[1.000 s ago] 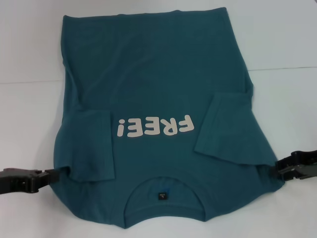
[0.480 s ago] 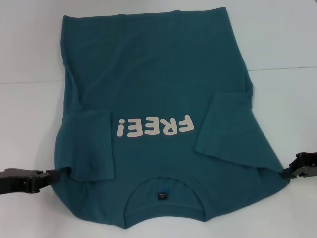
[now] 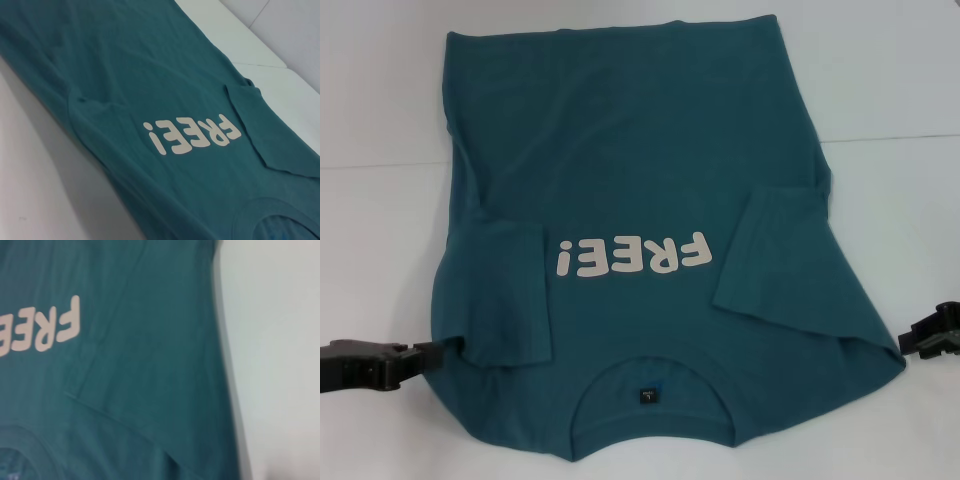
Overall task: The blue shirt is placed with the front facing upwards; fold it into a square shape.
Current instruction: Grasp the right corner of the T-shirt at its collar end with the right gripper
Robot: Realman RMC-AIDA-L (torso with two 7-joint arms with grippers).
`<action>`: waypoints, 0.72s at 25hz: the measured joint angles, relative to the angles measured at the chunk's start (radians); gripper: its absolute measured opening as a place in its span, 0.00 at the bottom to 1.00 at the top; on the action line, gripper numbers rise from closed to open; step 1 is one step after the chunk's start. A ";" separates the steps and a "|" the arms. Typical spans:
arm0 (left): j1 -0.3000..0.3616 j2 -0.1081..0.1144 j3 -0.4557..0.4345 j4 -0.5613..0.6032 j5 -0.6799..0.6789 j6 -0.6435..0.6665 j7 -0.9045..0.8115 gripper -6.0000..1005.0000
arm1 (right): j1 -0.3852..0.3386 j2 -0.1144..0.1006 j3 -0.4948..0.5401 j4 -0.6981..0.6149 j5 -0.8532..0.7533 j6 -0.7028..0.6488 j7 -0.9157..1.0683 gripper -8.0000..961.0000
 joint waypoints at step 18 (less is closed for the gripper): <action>-0.011 0.000 0.000 0.002 0.000 0.001 0.000 0.04 | 0.010 0.030 0.002 0.011 -0.004 0.036 -0.004 0.86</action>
